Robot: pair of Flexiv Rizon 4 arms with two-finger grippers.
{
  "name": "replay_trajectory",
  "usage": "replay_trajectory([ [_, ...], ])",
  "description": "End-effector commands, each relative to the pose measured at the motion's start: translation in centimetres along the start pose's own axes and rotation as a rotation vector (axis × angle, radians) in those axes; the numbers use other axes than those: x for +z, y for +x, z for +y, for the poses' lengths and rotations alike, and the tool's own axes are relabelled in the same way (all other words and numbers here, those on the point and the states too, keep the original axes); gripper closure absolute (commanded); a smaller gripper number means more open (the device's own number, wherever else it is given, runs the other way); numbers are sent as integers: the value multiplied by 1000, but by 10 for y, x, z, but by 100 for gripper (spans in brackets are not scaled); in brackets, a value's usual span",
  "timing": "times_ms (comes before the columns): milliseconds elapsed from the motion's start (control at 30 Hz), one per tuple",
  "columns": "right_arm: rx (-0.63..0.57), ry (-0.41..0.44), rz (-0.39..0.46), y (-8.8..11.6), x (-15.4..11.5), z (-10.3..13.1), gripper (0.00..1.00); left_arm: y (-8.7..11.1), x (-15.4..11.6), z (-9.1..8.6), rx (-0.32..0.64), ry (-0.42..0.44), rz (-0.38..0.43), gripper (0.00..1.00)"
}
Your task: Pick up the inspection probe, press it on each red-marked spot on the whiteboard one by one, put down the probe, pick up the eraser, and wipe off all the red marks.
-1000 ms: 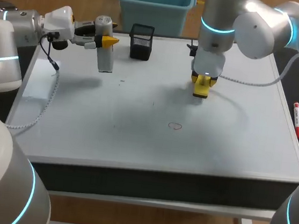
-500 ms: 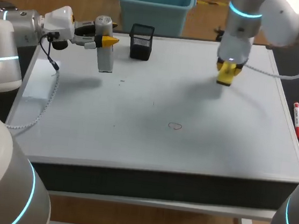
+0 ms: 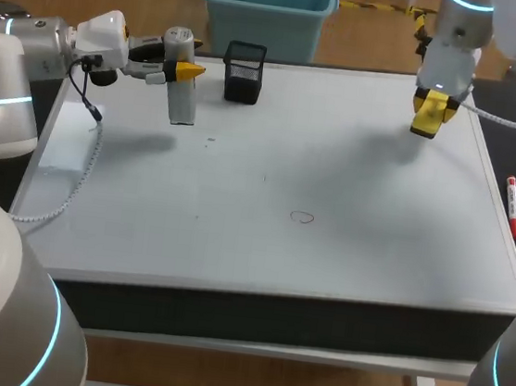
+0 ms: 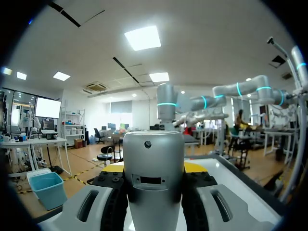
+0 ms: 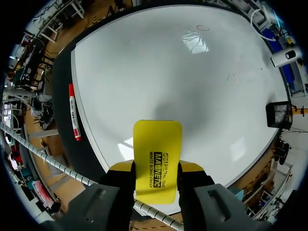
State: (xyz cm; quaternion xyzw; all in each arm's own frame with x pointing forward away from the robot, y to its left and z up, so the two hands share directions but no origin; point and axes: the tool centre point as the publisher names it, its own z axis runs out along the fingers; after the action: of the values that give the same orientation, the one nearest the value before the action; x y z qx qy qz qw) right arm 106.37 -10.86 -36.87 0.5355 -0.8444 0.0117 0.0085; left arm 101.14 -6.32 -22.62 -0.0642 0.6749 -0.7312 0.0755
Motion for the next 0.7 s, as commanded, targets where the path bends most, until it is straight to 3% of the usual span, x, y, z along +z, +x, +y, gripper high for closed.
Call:
replay_trajectory([
  [33, -1, -6, 0, 7, 3, -6, 100, 0, 0, -1, 1, 2, -2, 100],
  [167, 11, -4, 1, 18, 0, -8, 100, 0, 0, -1, 1, 2, -2, 100],
  [700, 11, -4, 1, 18, 0, -8, 100, 0, 0, -1, 1, 2, -2, 100],
])
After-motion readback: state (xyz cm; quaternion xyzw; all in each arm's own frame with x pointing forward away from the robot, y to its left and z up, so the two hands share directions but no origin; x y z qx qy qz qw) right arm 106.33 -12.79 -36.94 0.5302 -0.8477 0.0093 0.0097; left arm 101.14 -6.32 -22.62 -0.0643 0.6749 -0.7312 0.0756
